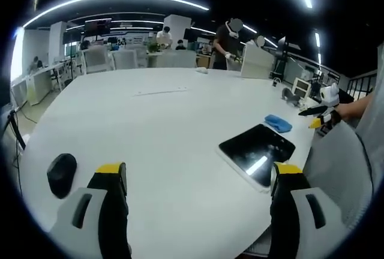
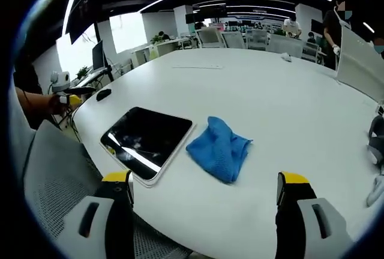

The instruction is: Wipe the mirror surface with the cleaning cloth until all visible marks leave the cleaned area.

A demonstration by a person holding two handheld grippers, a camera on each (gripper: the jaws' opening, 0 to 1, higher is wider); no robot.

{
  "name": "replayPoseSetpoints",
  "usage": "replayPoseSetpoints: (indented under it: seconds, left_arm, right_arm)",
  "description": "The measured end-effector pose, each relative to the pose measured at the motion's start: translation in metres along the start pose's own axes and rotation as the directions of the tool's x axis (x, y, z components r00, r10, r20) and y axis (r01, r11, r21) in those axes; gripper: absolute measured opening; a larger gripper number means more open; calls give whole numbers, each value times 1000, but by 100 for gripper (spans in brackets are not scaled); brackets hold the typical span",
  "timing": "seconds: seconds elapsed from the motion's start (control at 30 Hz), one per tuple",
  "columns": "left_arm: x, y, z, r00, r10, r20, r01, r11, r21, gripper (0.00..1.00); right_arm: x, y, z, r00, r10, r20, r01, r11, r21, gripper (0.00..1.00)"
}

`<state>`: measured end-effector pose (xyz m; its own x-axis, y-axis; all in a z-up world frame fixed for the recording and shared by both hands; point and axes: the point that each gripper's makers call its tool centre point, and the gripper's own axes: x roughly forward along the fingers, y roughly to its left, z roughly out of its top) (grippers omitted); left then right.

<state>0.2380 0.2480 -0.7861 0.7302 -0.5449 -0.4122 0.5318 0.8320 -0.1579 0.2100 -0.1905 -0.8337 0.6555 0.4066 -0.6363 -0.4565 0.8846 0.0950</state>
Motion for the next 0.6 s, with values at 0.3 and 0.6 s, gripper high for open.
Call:
replayPoseSetpoints:
  seconds: [0.3, 0.6]
  left_arm:
    - [-2, -1, 3, 1000, 18, -7, -18, 1000, 18, 99]
    - [1, -5, 9, 1000, 22, 1, -23, 999, 28, 99]
  right_arm:
    - [0, -6, -1, 1000, -19, 6, 19, 1000, 12, 98]
    - [-1, -14, 4, 1000, -30, 6, 30, 999, 12, 97]
